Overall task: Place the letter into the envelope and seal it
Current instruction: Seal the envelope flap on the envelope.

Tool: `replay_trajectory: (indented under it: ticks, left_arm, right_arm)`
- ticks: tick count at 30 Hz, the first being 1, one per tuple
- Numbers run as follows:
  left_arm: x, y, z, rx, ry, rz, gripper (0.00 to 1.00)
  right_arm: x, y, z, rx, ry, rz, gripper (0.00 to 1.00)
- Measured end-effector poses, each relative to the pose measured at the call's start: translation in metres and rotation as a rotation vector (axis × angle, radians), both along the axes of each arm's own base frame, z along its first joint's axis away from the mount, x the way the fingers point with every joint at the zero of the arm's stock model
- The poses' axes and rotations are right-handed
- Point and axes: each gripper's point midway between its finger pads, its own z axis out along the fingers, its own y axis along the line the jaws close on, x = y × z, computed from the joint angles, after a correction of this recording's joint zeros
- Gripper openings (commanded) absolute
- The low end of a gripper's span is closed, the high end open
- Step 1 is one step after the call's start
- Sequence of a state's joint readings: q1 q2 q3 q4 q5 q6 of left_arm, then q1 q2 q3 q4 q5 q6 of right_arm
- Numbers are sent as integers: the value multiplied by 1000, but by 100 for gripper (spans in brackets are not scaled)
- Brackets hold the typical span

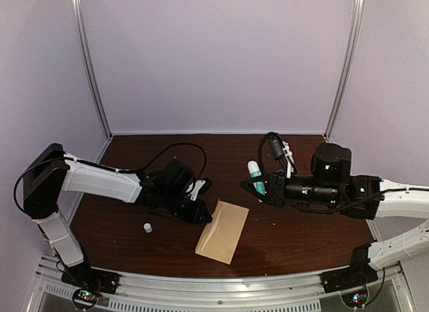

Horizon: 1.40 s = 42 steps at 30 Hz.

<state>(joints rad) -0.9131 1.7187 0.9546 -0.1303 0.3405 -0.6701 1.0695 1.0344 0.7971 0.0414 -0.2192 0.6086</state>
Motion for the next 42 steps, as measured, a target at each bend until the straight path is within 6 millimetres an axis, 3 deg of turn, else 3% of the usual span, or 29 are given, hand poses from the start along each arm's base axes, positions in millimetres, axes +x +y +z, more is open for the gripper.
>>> replay_trajectory:
  ticks: [14, 23, 35, 42]
  left_arm:
    - [-12, -26, -11, 15, 18, -39, 2]
    - [-13, -29, -25, 25, 34, -35, 0]
    - [-17, -21, -44, 46, 42, -19, 0]
    - [-17, -21, -47, 20, 34, -12, 0]
  right_arm:
    - [6, 1, -41, -47, 73, -36, 0]
    - [11, 2, -57, -65, 102, -65, 0]
    - [24, 7, -103, -140, 166, -128, 0]
    - [33, 2, -119, -157, 190, -168, 0]
